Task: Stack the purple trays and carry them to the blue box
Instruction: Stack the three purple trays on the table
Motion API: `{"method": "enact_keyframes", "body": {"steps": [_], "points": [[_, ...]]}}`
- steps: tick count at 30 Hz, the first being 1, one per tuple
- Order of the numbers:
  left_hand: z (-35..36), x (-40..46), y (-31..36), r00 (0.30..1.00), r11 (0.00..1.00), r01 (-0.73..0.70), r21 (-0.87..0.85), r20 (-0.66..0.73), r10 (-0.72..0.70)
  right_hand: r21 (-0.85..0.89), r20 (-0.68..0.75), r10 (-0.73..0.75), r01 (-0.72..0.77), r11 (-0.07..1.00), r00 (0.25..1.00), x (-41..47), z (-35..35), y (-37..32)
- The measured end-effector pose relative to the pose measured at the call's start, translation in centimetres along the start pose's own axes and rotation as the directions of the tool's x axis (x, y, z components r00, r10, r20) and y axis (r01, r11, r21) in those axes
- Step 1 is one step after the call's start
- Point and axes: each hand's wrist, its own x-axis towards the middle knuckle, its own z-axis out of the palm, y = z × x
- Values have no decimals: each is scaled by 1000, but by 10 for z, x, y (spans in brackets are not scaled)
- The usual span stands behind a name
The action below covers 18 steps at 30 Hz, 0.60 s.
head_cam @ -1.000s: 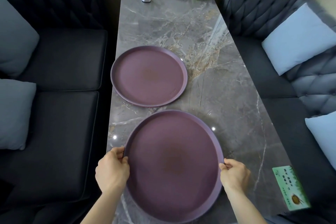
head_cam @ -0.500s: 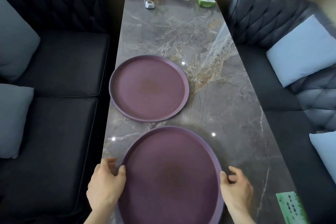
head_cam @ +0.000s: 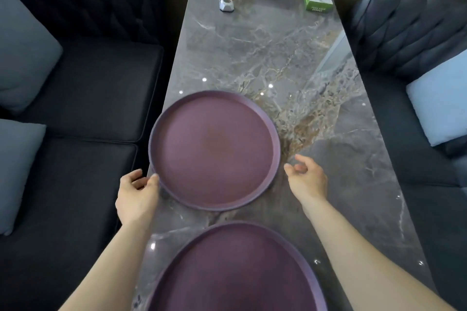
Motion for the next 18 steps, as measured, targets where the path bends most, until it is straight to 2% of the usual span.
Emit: {"method": "enact_keyframes", "body": {"steps": [8, 11, 14, 18], "points": [[32, 42, 30, 994, 998, 0, 63, 113, -8, 202, 177, 60, -96, 975, 982, 45, 39, -38], [34, 42, 30, 995, 994, -29, 109, 100, 18, 270, 203, 50, -105, 957, 978, 45, 44, -44], [29, 33, 28, 996, 990, -51, 132, 79, 41, 258, 137, 36, -71, 964, 990, 39, 43, -43], [15, 19, 29, 998, 996, -48, 72, 53, 44, 194, -9, 70, -67, 979, 998, 25, 28, -33]]}}
